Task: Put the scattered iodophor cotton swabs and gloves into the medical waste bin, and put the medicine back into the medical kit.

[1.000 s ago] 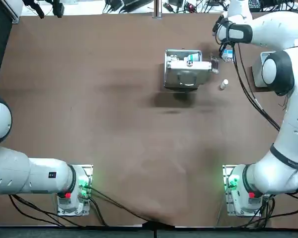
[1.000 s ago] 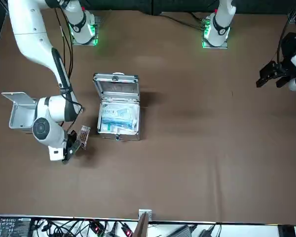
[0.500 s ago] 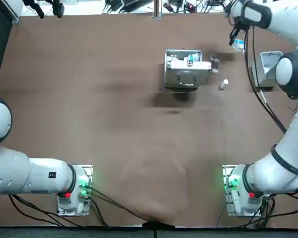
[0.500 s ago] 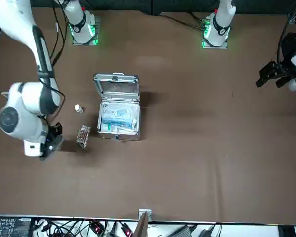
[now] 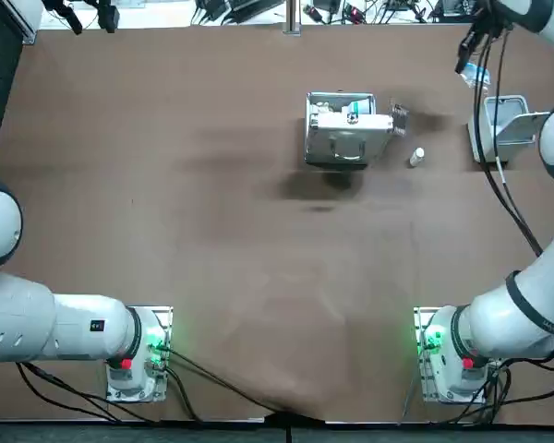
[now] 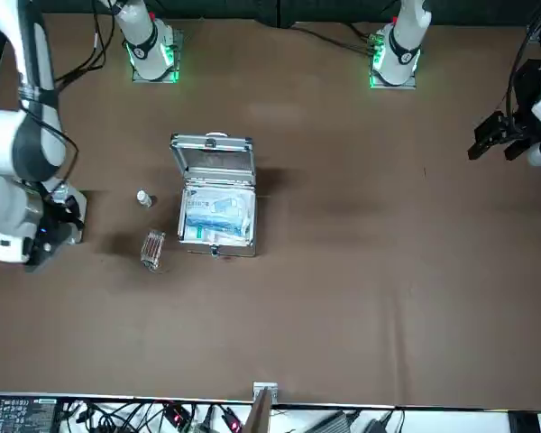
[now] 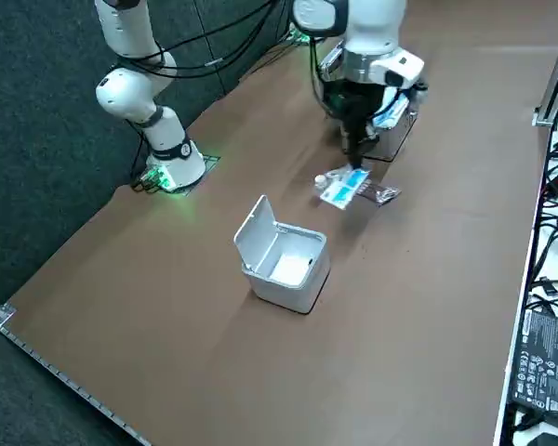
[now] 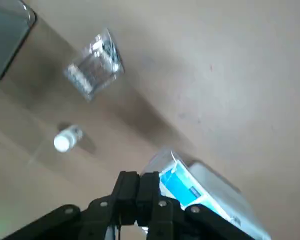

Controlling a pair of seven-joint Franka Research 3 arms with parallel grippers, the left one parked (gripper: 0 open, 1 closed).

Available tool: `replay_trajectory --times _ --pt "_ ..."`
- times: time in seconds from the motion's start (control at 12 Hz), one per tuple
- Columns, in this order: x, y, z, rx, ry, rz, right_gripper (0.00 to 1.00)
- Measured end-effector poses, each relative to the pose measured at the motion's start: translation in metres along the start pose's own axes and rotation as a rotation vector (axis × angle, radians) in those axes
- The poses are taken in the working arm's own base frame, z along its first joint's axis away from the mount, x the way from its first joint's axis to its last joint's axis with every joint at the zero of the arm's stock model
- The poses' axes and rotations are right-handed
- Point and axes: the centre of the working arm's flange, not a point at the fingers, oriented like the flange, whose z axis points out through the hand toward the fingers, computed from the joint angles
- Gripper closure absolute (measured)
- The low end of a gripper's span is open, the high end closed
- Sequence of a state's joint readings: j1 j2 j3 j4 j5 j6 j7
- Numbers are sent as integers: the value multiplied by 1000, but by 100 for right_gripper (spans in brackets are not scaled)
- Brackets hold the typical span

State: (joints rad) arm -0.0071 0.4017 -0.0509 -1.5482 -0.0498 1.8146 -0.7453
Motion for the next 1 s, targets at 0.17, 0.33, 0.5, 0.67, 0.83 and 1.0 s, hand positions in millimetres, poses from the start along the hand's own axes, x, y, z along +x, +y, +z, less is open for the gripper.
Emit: replay_trajectory --times 0.17,0.33,0.5,0.67,0.83,1.0 --pt "-28 17 -5 30 -18 27 99" --pt "-55 37 -1 54 -28 45 99" --pt "-96 72 20 92 -40 85 99" --pt "-114 88 41 129 -45 105 99" --pt "-121 96 60 161 -52 117 99" --pt "-126 102 74 179 -62 125 97"
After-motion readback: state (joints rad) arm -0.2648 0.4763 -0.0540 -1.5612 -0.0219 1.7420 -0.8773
